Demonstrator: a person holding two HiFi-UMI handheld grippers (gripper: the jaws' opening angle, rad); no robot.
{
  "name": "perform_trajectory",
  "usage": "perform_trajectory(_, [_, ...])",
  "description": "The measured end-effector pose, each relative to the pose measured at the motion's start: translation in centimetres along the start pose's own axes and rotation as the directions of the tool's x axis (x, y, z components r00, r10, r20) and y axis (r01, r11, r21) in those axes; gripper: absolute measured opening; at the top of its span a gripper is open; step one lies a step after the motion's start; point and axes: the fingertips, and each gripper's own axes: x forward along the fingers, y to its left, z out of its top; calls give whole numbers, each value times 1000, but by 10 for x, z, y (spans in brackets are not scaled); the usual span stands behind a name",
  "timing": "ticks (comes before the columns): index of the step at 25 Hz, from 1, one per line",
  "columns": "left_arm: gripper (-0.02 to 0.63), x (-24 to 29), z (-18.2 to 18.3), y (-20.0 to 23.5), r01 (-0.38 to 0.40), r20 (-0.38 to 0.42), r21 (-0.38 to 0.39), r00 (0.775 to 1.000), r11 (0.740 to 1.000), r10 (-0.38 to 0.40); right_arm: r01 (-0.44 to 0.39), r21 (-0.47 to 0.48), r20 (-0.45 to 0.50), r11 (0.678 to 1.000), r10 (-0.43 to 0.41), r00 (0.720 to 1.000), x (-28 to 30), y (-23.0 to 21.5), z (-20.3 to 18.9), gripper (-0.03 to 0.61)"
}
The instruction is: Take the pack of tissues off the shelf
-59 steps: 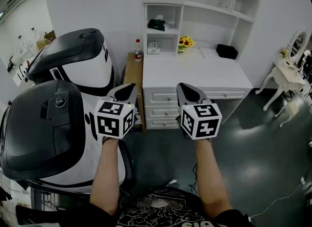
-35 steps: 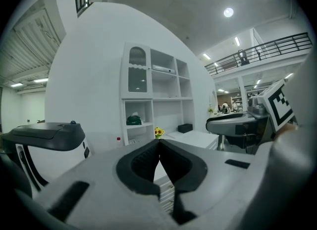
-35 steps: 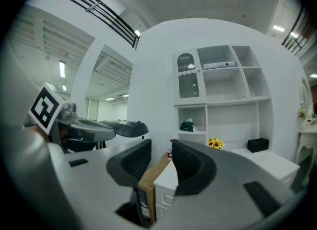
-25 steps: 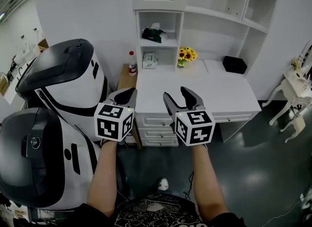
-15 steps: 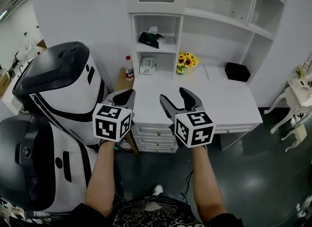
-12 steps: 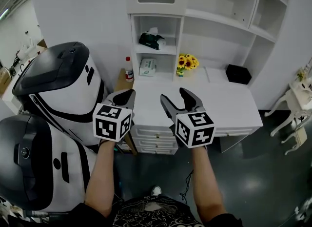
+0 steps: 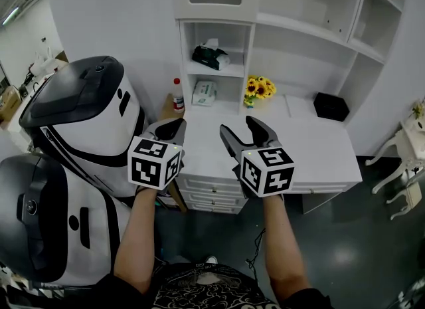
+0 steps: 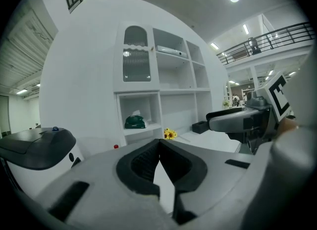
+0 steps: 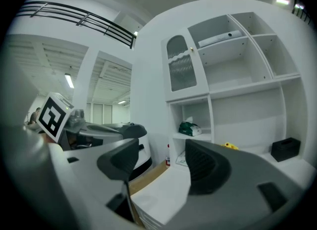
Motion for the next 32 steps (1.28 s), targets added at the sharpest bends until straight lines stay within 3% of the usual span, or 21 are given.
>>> perform_trajectory(18, [5, 78, 5, 54, -2, 10, -3, 1000, 1000, 2, 5, -50, 3, 999, -4, 1000, 91, -40, 12, 290])
perform_trajectory(32, [5, 184, 21, 122, 99, 19, -16, 995, 995, -99, 67, -130, -61, 989, -75, 995, 213, -82, 26, 282])
